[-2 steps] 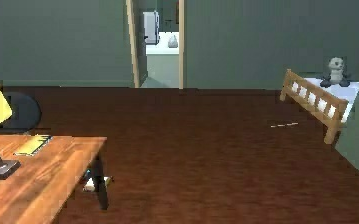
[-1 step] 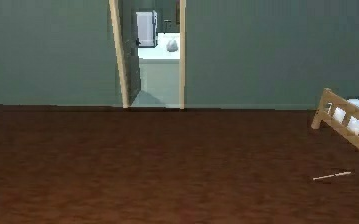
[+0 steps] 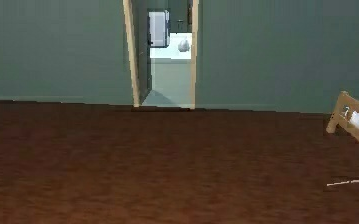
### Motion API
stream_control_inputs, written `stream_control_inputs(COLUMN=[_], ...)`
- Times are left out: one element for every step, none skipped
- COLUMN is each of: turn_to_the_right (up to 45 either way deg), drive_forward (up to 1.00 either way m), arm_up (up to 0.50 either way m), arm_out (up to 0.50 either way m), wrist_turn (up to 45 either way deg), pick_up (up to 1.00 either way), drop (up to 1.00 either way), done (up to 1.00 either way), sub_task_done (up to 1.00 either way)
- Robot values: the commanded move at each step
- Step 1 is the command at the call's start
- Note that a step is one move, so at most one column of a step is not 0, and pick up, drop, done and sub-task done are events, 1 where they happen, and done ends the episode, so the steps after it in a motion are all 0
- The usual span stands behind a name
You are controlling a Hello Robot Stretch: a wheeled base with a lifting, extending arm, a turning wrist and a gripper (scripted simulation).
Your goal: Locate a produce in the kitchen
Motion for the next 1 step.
stream_control_inputs(turn_to_the_right=[0.0], drive_forward=[1.00], arm_up=[0.00], arm_out=[0.00], wrist_turn=[0.0], pick_up=[0.00], drop=[0.00], done=[0.00], sub_task_done=[0.00])
